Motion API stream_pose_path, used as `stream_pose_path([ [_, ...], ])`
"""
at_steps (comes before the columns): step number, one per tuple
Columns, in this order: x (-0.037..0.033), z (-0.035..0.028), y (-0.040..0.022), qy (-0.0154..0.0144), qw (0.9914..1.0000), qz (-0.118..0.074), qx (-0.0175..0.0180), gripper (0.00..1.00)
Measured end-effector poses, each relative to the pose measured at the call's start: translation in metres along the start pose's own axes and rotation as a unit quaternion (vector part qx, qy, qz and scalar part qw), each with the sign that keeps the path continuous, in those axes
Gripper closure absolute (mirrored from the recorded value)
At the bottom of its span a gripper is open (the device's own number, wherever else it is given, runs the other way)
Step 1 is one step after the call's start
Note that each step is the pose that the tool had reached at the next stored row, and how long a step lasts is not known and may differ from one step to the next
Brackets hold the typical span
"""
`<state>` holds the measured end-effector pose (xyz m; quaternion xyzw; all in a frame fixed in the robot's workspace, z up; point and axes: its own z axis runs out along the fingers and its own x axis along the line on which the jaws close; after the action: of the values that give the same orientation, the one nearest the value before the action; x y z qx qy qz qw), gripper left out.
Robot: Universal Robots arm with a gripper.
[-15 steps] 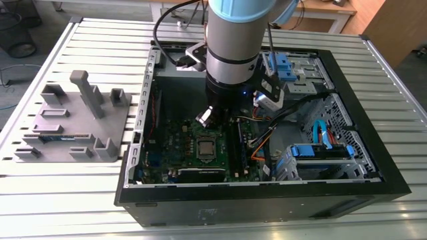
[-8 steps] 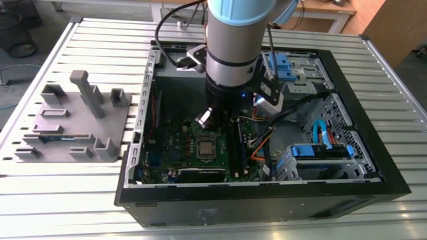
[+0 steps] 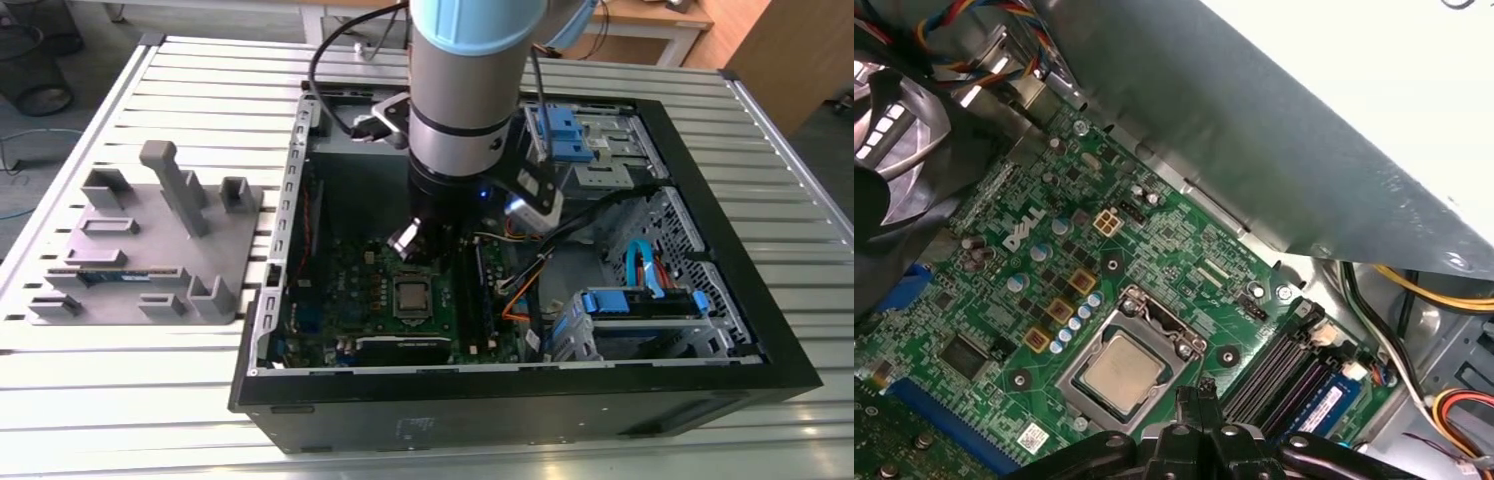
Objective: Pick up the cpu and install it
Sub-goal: 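Install the first cpu locking lever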
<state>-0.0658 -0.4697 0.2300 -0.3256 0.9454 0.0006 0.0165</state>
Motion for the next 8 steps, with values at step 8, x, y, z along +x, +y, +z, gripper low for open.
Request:
stream_pose_path([
  [8, 0.0017, 0.0036, 0.0010, 0.0010, 1.00000, 0.000, 0.0017, 0.89],
])
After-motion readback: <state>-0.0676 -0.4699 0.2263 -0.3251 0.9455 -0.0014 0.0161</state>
